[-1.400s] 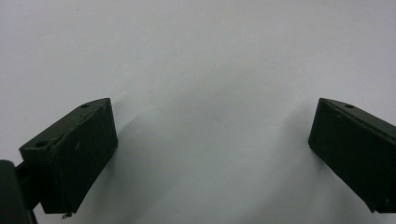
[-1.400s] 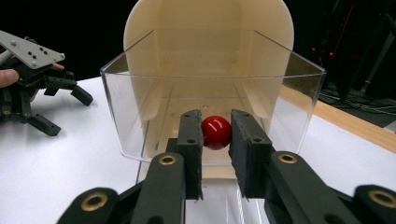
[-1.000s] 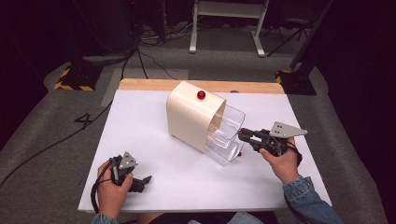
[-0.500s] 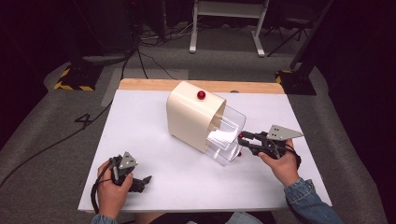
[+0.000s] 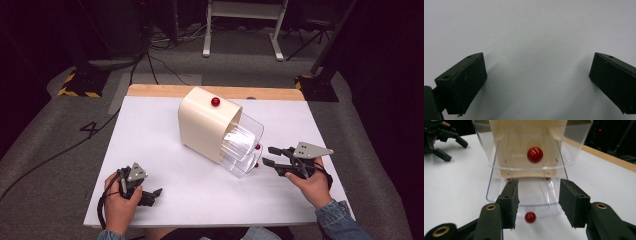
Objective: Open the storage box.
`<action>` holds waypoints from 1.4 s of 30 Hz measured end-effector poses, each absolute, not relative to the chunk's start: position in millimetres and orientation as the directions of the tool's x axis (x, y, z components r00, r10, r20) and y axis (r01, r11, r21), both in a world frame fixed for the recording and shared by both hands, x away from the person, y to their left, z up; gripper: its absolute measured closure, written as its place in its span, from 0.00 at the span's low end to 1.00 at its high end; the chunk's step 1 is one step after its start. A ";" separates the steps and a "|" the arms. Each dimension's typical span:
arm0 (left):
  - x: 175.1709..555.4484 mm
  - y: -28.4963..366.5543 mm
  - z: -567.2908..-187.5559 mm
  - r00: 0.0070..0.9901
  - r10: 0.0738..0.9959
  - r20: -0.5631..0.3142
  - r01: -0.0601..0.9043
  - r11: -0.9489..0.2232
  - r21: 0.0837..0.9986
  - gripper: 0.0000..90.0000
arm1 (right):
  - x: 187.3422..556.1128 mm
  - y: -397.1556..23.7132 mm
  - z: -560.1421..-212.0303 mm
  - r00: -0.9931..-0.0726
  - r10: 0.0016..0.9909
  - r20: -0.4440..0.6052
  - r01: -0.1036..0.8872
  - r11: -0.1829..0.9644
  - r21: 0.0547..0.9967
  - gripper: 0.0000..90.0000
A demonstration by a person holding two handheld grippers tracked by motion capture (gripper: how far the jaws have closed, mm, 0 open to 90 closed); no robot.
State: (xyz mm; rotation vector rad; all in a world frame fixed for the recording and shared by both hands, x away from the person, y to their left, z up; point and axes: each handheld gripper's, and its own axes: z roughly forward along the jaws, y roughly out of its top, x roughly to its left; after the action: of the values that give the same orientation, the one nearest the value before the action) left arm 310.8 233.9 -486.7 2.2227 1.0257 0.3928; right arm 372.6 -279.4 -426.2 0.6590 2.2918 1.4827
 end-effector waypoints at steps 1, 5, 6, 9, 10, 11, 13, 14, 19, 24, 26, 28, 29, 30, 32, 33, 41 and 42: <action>310.7 233.9 -486.8 0.649 0.761 0.001 0.565 -0.482 0.670 0.02 | 370.7 -283.7 -427.6 -0.835 0.549 -0.026 0.209 0.360 0.909 0.55; 310.7 233.8 -486.8 0.648 0.761 0.001 0.565 -0.482 0.670 0.02 | 362.9 -302.0 -437.4 -0.821 0.570 -0.026 0.253 0.405 0.878 0.51; 310.7 233.8 -486.8 0.648 0.761 0.001 0.565 -0.482 0.670 0.02 | 362.9 -302.0 -437.4 -0.821 0.570 -0.026 0.253 0.405 0.878 0.51; 310.8 233.8 -486.8 0.648 0.762 -0.004 0.568 -0.479 0.669 0.02 | 357.2 -318.3 -449.8 -0.803 0.596 -0.012 0.301 0.423 0.855 0.50; 310.8 233.8 -486.8 0.648 0.762 -0.005 0.569 -0.479 0.669 0.02 | 356.1 -322.3 -452.9 -0.798 0.603 -0.012 0.308 0.425 0.851 0.49; 310.8 233.8 -486.8 0.647 0.762 -0.005 0.569 -0.479 0.668 0.02 | 354.7 -326.2 -455.6 -0.790 0.612 -0.013 0.315 0.425 0.848 0.49; 311.2 233.9 -486.7 0.647 0.762 -0.006 0.571 -0.479 0.667 0.02 | 351.8 -333.7 -460.1 -0.776 0.631 -0.007 0.337 0.423 0.841 0.48; 311.3 234.0 -486.7 0.647 0.763 -0.010 0.573 -0.477 0.666 0.02 | 350.4 -337.2 -462.0 -0.769 0.639 0.000 0.348 0.420 0.838 0.48; 312.0 234.5 -486.5 0.650 0.760 -0.007 0.571 -0.483 0.664 0.02 | 343.1 -353.5 -466.8 -0.743 0.670 0.013 0.385 0.411 0.826 0.47; 312.0 234.5 -486.5 0.651 0.759 -0.007 0.571 -0.483 0.664 0.02 | 337.7 -368.9 -472.5 -0.717 0.697 0.024 0.424 0.409 0.808 0.46; 312.0 234.5 -486.4 0.650 0.759 -0.007 0.571 -0.483 0.664 0.02 | 336.1 -373.9 -475.2 -0.709 0.704 0.031 0.440 0.407 0.800 0.45; 312.0 234.4 -486.5 0.650 0.759 -0.008 0.571 -0.482 0.664 0.02 | 334.7 -377.6 -477.4 -0.700 0.713 0.035 0.458 0.411 0.788 0.43; 312.0 234.5 -486.4 0.650 0.759 -0.007 0.571 -0.483 0.664 0.02 | 334.6 -378.7 -477.5 -0.699 0.714 0.039 0.456 0.403 0.793 0.42; 312.0 234.5 -486.4 0.650 0.759 -0.007 0.571 -0.483 0.664 0.02 | 334.6 -378.7 -477.5 -0.699 0.714 0.039 0.456 0.403 0.793 0.42; 311.9 234.4 -486.4 0.650 0.760 -0.008 0.571 -0.482 0.664 0.02 | 334.0 -380.6 -476.7 -0.688 0.726 0.014 0.456 0.417 0.786 0.36; 311.9 234.4 -486.4 0.650 0.760 -0.008 0.571 -0.482 0.664 0.02 | 334.0 -380.6 -476.7 -0.688 0.726 0.014 0.456 0.417 0.786 0.36; 311.6 234.2 -486.6 0.648 0.762 -0.012 0.574 -0.477 0.665 0.02 | 338.6 -373.8 -481.7 -0.707 0.707 -0.009 0.485 0.494 0.721 0.15; 311.6 234.2 -486.7 0.647 0.762 -0.013 0.575 -0.476 0.665 0.02 | 338.2 -373.9 -482.0 -0.708 0.707 -0.012 0.482 0.495 0.723 0.15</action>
State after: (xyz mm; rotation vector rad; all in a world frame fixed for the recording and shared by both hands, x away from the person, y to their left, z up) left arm 311.6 234.2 -486.7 2.2202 1.0346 0.3771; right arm 338.2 -373.9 -482.0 1.0010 2.4360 1.0352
